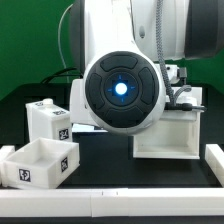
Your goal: Assemble drawer
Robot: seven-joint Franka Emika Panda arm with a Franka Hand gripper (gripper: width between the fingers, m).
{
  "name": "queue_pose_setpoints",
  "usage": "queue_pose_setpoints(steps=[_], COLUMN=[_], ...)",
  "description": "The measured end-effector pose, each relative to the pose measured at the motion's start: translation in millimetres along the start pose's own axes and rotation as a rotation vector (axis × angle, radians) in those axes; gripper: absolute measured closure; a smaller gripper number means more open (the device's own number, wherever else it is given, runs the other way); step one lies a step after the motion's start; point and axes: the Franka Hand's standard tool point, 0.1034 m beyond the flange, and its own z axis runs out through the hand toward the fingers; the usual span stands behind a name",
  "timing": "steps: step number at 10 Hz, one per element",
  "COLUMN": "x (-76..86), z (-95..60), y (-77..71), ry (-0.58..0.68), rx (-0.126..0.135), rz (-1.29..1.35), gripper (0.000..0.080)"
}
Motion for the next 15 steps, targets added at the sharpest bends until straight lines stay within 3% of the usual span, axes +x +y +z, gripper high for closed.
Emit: queue_pose_setpoints(steps=[1,2,3,4,5,7,10,13,15], x=[0.0,0.1,0.1,0.1,0.0,-0.5,26.9,22.0,10.7], z=[0.1,0.1,0.2,0.2,-0.8,-12.7,-47.1,-68.7,-86.1], y=[0.0,-0.1,-0.1,-0.1,1.0,7.5,-2.9,-5.8,-3.9], ry=[0.0,0.0,0.0,-0.001,-0.002,-0.026,0.237,0.42,0.616], rx=[0.0,0.0,0.0,0.0,0.001,0.009,0.03,0.044,0.048], rz=[0.0,-0.001,-0.001,-0.001,0.0,0.005,-0.008,-0.026,-0.074], gripper=[0.0556,0.0372,0.0241,0.0241,0.0169,0.0155,0.015,0.015,0.015])
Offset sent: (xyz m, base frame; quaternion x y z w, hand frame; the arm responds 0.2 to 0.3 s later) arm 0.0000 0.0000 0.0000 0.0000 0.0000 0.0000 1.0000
